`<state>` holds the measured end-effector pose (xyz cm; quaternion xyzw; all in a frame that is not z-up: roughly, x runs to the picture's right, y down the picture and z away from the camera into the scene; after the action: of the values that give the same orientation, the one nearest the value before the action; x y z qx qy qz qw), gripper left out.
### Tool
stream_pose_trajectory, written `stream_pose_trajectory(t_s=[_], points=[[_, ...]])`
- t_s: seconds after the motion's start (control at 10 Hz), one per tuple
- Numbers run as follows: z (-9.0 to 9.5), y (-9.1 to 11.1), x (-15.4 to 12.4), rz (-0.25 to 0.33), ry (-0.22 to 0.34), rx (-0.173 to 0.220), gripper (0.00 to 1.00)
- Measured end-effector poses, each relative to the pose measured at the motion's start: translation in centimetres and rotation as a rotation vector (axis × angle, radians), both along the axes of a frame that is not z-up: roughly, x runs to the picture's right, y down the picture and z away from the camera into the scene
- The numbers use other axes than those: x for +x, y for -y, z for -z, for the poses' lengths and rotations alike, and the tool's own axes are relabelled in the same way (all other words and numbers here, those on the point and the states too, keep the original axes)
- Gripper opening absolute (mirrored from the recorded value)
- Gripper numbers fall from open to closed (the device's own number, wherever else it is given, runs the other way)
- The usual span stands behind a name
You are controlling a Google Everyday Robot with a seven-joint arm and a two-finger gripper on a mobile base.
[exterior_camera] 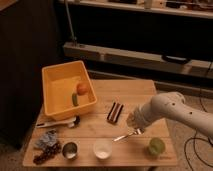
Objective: Place fork in plastic cup
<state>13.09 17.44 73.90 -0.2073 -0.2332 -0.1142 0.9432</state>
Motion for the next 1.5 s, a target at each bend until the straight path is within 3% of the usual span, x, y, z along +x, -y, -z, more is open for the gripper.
stream_pose_trajectory(t_s=[0.2, 0.3, 0.9, 1.5], points=[[-2.4, -2.1, 0.5, 0.024, 0.000, -0.048, 0.77], [-3.1, -2.7, 0.7, 0.034, 0.000, -0.064, 0.80], [-3.9, -4.3, 1.3, 0.076, -0.011, -0.119, 0.80], [-4.7, -5.8, 1.3, 0.071, -0.021, -0.139, 0.80]])
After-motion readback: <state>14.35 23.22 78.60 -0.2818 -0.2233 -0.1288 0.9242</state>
